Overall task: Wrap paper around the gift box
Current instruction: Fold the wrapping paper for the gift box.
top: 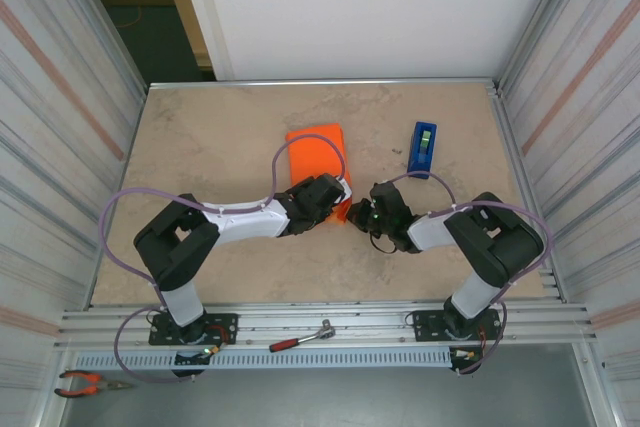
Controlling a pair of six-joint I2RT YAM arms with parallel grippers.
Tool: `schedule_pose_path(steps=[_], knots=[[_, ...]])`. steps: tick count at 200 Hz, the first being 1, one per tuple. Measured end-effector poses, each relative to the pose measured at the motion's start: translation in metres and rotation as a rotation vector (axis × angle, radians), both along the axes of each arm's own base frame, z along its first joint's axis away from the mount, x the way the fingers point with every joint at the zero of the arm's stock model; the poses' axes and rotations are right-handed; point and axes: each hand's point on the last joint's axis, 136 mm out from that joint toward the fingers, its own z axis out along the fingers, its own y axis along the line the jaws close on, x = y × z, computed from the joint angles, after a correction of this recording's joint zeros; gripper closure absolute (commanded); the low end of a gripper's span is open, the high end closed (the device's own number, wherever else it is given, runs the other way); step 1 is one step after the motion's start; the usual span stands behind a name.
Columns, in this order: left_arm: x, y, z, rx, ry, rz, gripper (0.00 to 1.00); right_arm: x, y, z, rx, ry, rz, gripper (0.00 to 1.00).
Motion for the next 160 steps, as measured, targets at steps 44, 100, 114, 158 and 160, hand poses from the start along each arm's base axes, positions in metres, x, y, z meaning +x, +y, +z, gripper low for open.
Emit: schedule_pose_path(steps=[44, 100, 114, 158, 160], knots=[[0.0, 0.0, 0.0, 0.0, 0.0, 0.0, 0.44, 0.001, 0.003, 0.002, 0.008, -0.01, 0.005, 1.0], [0.0, 0.0, 0.0, 0.0, 0.0, 0.0, 0.44, 0.001, 0.002, 0.008, 0.005, -0.015, 0.004, 1.0], [0.0, 0.0, 0.0, 0.0, 0.0, 0.0, 0.44, 0.001, 0.002, 0.009, 0.002, -0.013, 0.003, 1.0], [0.0, 0.0, 0.0, 0.003, -0.003, 0.002, 0.44, 0.004, 0.004, 0.014, 0.006, -0.021, 0.005, 1.0], [0.0, 0.0, 0.0, 0.003, -0.003, 0.002, 0.44, 0.005, 0.003, 0.014, 0.006, -0.021, 0.003, 1.0]])
